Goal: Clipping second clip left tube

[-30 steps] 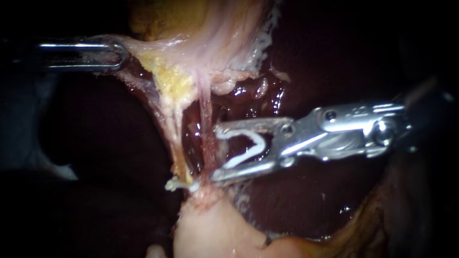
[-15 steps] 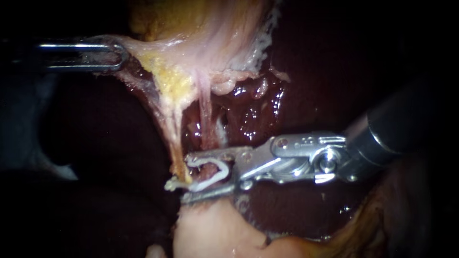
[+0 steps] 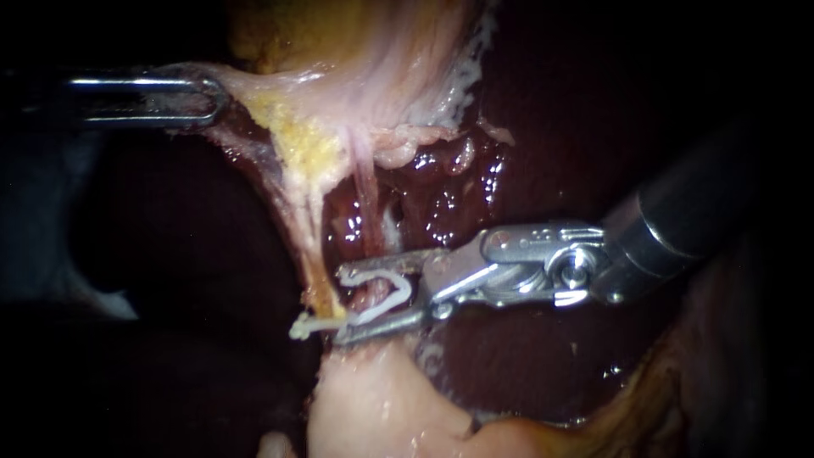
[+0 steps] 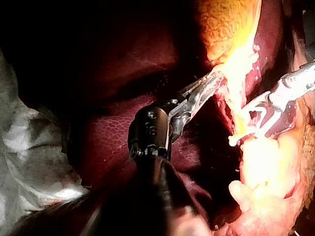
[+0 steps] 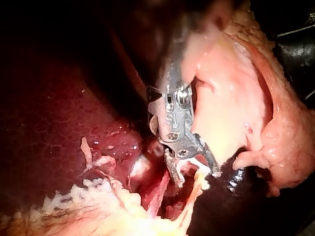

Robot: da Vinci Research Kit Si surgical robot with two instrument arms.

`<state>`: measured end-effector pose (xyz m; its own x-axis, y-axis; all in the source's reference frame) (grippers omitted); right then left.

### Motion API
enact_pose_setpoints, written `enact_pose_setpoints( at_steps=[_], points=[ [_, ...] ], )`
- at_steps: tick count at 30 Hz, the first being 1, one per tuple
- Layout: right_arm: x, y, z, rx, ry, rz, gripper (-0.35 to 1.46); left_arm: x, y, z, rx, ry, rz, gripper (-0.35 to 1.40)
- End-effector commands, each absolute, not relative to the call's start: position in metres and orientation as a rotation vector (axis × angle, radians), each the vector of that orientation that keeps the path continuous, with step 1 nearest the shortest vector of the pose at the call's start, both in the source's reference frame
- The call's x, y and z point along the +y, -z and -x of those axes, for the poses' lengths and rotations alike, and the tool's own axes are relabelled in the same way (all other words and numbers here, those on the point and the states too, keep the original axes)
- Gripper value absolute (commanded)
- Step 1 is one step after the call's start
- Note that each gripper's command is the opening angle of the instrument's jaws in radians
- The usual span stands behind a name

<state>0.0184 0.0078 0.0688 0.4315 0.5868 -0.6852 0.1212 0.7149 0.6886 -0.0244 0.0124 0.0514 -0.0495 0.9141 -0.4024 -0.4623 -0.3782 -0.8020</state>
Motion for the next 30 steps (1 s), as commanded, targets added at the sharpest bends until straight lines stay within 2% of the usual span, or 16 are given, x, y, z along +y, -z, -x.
enact_pose_setpoints(
  at_steps=[1,7,24,30],
  points=[
    [0.0077,-0.0686,-0.0188,1.119,-0.321,-0.759,0.5,0.0124,-0.0514,0.0244,-0.579,-1.65,1.137,-0.35],
    [0.0074,-0.0683,-0.0212,1.135,-0.298,-0.786,0.5,0.0124,-0.0514,0.0244,-0.578,-1.65,1.137,-0.35],
    [0.0054,-0.0682,-0.0252,1.13,-0.311,-0.8,0.5,0.0123,-0.0515,0.0248,-0.575,-1.649,1.136,-0.35],
    [0.0044,-0.0671,-0.0262,1.162,-0.305,-0.835,0.5,0.0123,-0.0515,0.0249,-0.575,-1.649,1.136,-0.35]
  ],
)
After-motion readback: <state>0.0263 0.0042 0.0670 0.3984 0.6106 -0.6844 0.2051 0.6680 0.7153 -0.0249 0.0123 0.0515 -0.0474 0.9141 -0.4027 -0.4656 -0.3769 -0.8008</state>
